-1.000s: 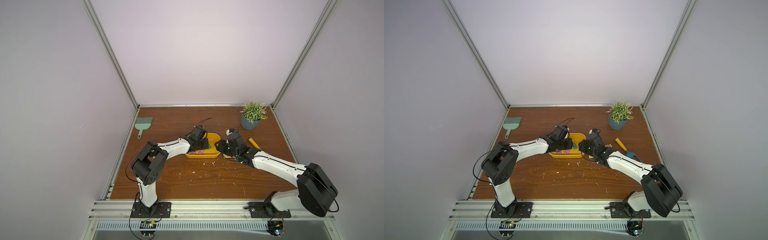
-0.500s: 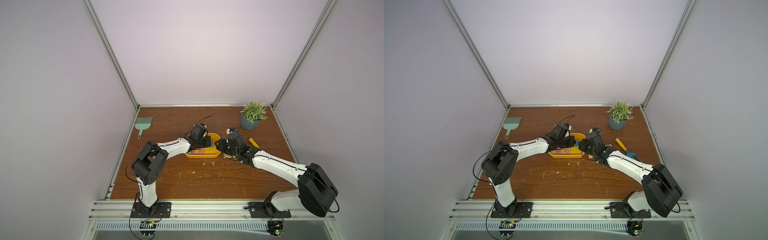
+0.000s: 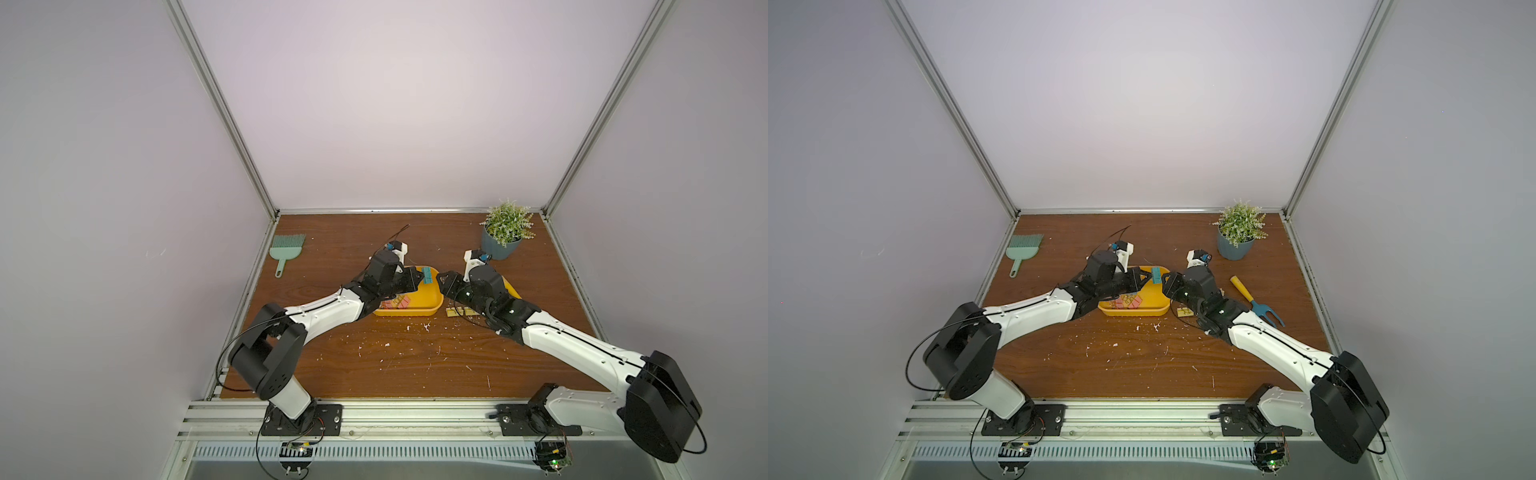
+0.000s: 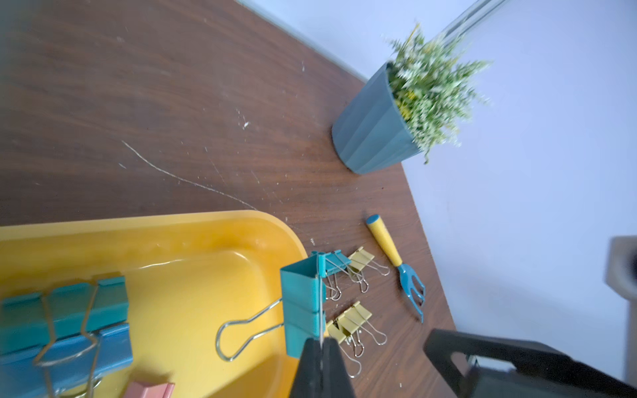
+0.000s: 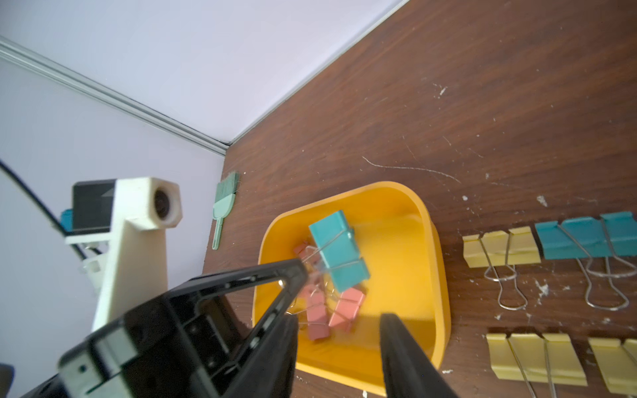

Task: Take out the binder clips from the storage box
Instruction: Pick up the binder clip from the storage box, then place the binder clip at the center of the board.

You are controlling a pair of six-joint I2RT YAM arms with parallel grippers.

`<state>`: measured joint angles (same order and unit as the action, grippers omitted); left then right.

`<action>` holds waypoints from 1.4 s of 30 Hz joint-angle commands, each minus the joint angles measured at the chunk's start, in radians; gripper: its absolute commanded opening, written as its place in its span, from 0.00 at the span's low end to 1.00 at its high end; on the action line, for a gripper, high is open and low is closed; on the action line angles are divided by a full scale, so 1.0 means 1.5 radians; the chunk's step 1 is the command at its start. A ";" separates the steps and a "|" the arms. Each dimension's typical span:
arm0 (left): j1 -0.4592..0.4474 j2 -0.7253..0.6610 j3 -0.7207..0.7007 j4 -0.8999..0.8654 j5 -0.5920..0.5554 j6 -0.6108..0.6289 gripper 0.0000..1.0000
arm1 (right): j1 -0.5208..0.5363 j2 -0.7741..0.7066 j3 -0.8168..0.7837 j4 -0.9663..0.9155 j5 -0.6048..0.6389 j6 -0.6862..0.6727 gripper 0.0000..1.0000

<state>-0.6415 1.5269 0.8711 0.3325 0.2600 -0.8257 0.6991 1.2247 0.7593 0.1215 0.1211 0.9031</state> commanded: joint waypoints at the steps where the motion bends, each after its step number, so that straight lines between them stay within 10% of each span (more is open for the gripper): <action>1: 0.017 -0.085 -0.068 0.109 -0.069 -0.039 0.00 | 0.003 -0.015 0.006 0.066 -0.029 -0.049 0.46; 12: 0.088 -0.377 -0.241 0.055 -0.298 -0.120 0.00 | 0.060 0.069 0.087 0.076 -0.032 -0.087 0.50; 19: 0.230 -0.463 -0.312 -0.079 -0.273 -0.260 0.00 | 0.098 0.151 0.155 0.063 -0.048 -0.088 0.51; 29: 0.390 -0.419 -0.380 -0.090 -0.182 -0.348 0.00 | 0.161 0.276 0.285 0.006 -0.082 -0.117 0.52; 42: 0.443 -0.242 -0.348 -0.047 -0.145 -0.302 0.00 | 0.188 0.353 0.366 -0.026 -0.121 -0.125 0.53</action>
<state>0.0074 1.1378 0.3126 0.2283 0.0086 -1.3075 0.9787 1.7588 1.2526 0.0917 -0.0334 0.7460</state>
